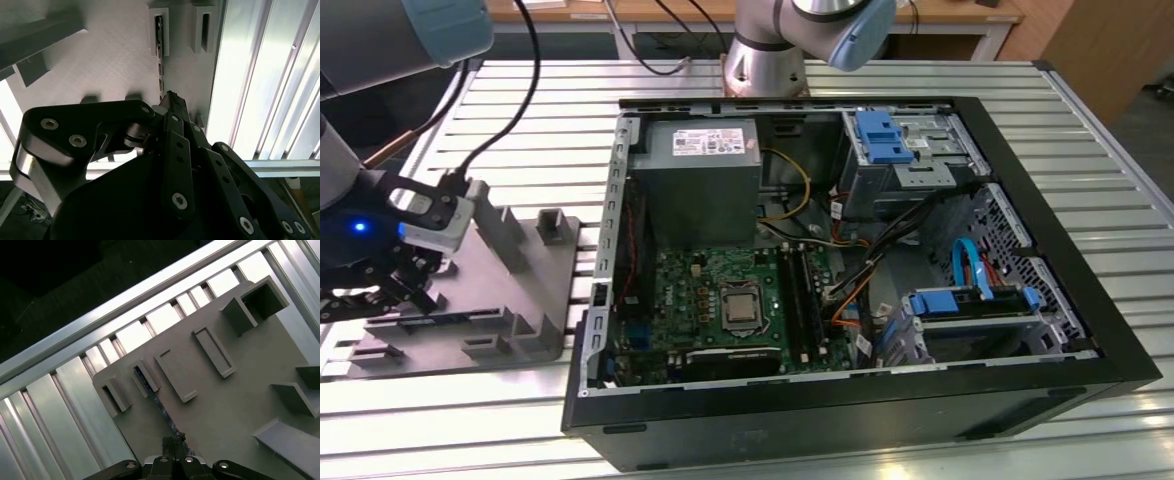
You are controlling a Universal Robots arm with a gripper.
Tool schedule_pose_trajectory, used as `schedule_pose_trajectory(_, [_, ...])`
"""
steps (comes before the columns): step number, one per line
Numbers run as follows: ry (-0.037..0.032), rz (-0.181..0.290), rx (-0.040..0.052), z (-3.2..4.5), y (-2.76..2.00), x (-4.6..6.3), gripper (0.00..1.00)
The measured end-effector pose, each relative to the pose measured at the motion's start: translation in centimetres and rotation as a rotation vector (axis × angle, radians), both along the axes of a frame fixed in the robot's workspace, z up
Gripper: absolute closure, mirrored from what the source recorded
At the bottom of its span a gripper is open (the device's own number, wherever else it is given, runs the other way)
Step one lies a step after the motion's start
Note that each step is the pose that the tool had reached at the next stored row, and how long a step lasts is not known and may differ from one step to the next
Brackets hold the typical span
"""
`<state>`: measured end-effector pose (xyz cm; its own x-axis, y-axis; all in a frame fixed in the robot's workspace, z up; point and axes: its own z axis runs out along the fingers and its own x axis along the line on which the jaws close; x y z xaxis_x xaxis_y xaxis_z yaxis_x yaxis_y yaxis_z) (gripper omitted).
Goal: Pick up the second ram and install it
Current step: 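Pick up the second ram and move it above second insertion slot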
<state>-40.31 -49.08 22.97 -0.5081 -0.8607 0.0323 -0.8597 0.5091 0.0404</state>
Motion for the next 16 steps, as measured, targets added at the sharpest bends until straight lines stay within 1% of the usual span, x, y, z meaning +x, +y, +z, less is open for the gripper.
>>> schedule_pose_trajectory(16, [0.0000,0.119,0.0000,0.00,0.00,0.00,0.90])
